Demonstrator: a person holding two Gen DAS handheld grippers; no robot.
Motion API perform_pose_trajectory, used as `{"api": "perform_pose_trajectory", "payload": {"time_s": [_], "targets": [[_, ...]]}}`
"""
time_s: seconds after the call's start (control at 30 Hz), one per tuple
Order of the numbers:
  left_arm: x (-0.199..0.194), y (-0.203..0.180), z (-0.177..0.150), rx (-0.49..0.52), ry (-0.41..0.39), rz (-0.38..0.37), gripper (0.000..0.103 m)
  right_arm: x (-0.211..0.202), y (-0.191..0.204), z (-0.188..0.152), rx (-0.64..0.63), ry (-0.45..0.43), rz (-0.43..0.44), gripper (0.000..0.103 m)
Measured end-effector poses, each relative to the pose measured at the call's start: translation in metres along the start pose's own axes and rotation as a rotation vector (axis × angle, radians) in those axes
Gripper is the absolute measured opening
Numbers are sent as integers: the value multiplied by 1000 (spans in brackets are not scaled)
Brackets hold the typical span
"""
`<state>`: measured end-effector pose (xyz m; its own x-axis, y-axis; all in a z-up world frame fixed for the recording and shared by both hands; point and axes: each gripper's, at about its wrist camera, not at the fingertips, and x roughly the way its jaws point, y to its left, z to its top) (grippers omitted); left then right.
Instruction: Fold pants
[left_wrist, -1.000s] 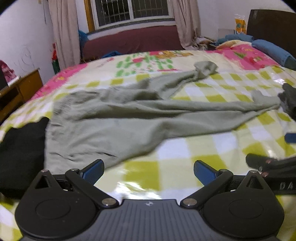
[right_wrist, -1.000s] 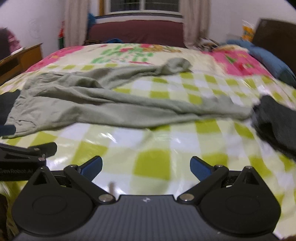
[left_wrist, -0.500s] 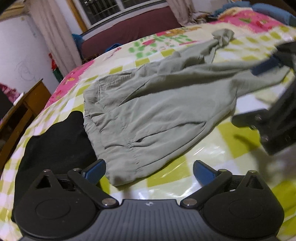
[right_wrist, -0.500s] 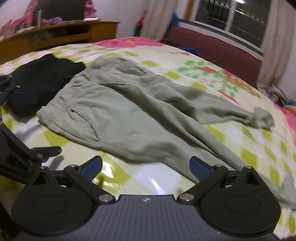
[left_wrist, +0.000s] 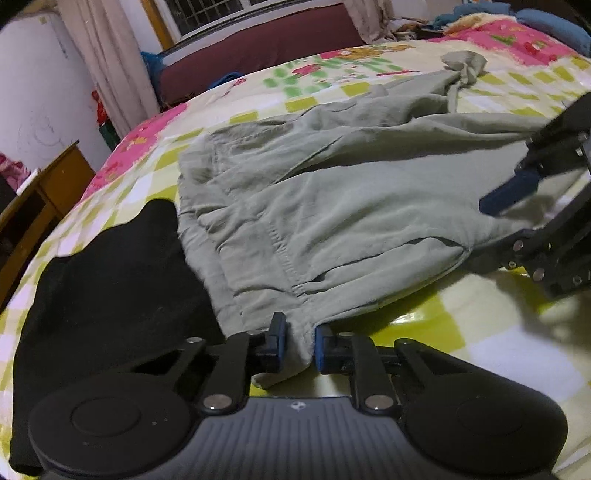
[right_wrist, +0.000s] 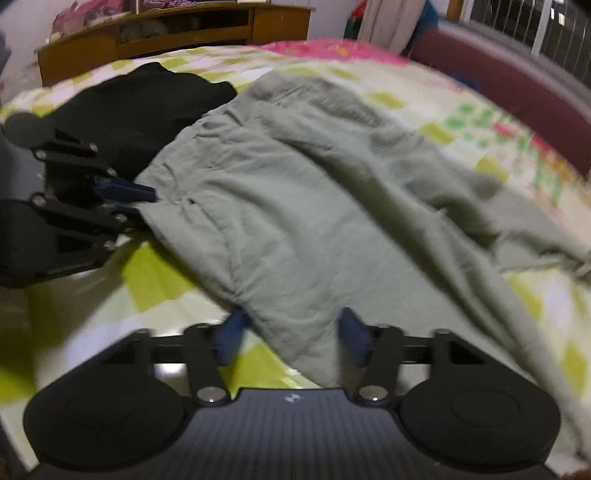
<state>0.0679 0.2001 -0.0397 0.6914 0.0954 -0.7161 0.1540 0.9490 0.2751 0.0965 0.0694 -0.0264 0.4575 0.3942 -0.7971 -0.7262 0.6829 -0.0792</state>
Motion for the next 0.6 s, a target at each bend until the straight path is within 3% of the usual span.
{"api": "perform_pose_trajectory", "payload": {"time_s": [0.07, 0.23, 0.3, 0.37, 0.47, 0.6], "targets": [[-1, 6, -3, -11, 11, 2, 31, 2, 12, 5, -9, 10, 6, 43], [-10, 28, -15, -42, 59, -1, 31, 3, 55, 13, 2, 33, 143, 41], [-12, 29, -20, -25, 81, 27, 31, 6, 71, 18, 0, 21, 197, 42], [-17, 27, -21, -28, 87, 39, 31, 5, 77, 20, 36, 12, 218, 49], [-29, 21, -18, -26, 78, 29, 31, -11, 58, 13, 119, -18, 230, 51], [-45, 9, -11, -13, 65, 27, 31, -49, -2, -24, 276, -51, 122, 58]]}}
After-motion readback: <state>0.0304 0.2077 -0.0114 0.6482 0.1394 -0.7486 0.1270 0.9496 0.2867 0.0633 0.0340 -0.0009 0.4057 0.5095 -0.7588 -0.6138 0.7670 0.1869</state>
